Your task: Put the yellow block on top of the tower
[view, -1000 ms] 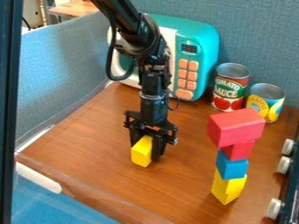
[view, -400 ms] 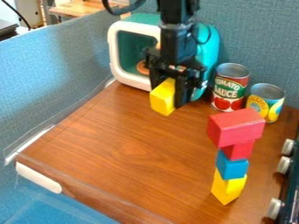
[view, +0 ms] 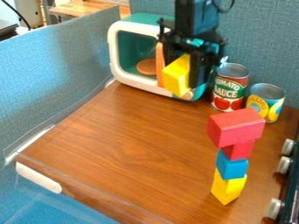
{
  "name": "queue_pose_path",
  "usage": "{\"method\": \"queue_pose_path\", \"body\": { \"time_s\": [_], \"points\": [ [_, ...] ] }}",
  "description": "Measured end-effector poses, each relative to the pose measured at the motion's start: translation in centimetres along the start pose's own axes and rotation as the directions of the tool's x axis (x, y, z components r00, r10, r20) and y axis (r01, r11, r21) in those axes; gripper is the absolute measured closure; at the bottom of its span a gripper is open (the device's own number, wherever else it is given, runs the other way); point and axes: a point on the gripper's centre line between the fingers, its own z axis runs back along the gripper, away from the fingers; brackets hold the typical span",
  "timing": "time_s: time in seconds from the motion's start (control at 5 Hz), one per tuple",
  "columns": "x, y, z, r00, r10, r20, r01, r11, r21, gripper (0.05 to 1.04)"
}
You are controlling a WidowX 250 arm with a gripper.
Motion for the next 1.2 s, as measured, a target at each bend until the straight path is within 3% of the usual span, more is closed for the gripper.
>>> {"method": "queue_pose_path", "body": {
  "time_s": [0.2,0.4,0.6,0.8,1.2],
  "points": [
    [-0.2,-0.7,2.0,0.999,-0.022,0.031,0.022,1.000,-0.014,0.486],
    [0.1,-1.5,2.8,0.996,-0.053,0.065,0.057,0.997,-0.058,0.486],
    [0.6,-2.5,3.1,0.978,-0.148,0.147,0.171,0.971,-0.165,0.486],
    [0.0,-2.4,2.9,0.967,-0.233,0.105,0.246,0.959,-0.138,0.486],
    [1.6,-5.3,0.8,0.948,-0.319,-0.020,0.315,0.943,-0.109,0.486]
  ]
}}
